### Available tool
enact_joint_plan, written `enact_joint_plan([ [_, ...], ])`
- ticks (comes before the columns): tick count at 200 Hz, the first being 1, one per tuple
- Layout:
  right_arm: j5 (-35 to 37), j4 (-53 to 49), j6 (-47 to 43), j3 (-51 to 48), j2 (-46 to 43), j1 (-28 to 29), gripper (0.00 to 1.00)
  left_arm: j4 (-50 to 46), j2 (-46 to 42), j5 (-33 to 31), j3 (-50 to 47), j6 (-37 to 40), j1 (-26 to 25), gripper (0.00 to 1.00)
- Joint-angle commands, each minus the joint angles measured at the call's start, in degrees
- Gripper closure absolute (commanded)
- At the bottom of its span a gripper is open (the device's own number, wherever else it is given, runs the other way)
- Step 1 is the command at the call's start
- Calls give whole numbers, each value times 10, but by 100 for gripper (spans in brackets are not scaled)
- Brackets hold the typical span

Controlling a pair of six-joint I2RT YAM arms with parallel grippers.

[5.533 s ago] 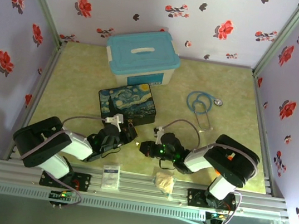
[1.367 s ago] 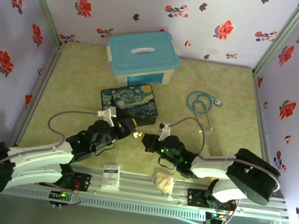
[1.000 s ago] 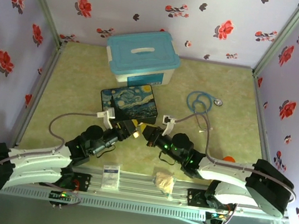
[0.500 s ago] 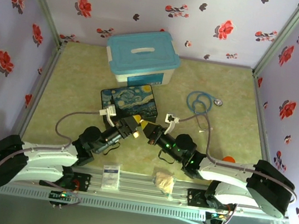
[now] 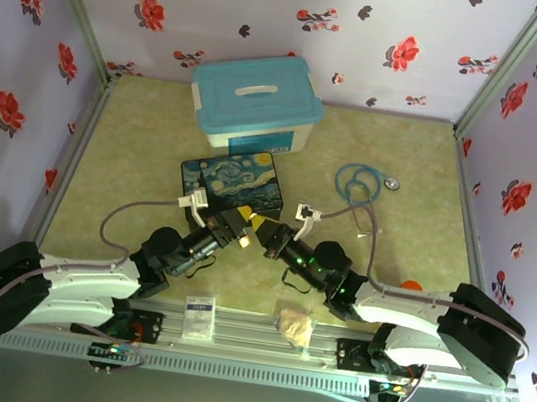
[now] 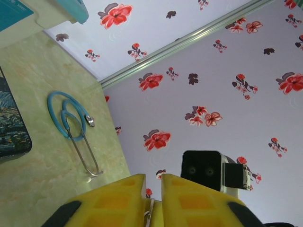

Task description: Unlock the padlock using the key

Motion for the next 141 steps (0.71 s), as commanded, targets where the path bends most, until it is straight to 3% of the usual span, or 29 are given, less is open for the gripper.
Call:
enact_joint_plan([
  [1,12,25,12,16,14,5,100,25,0,-1,4,4,-4,88],
  [18,9,29,16,22,24,9,100,25,-1,-4,3,4,-4,100],
  [43,-4,26,15,20,31,12,100,15,-10,-10,1,10,-4,100],
  [52,-11,25,-1,11,22,10,84,-2,-19,-11,2,14,-4,100],
  [58,-17,9,-8,5,8,5,69,-22,-29,-12,4,17,-3,100],
  [70,-47,-79,-30,5,-42,-21,46,-95,-61,-7,17,23,1,100],
  [90,-75,-314,-116,37,-148,-62,38,-281,-125,25,71,72,15,100],
  [113,-163,-410,-208,38,-236,-111,33,-442,-172,117,131,129,64,100],
  [141,-348,-431,-242,50,-262,-166,28,-550,-138,346,214,194,152,100],
])
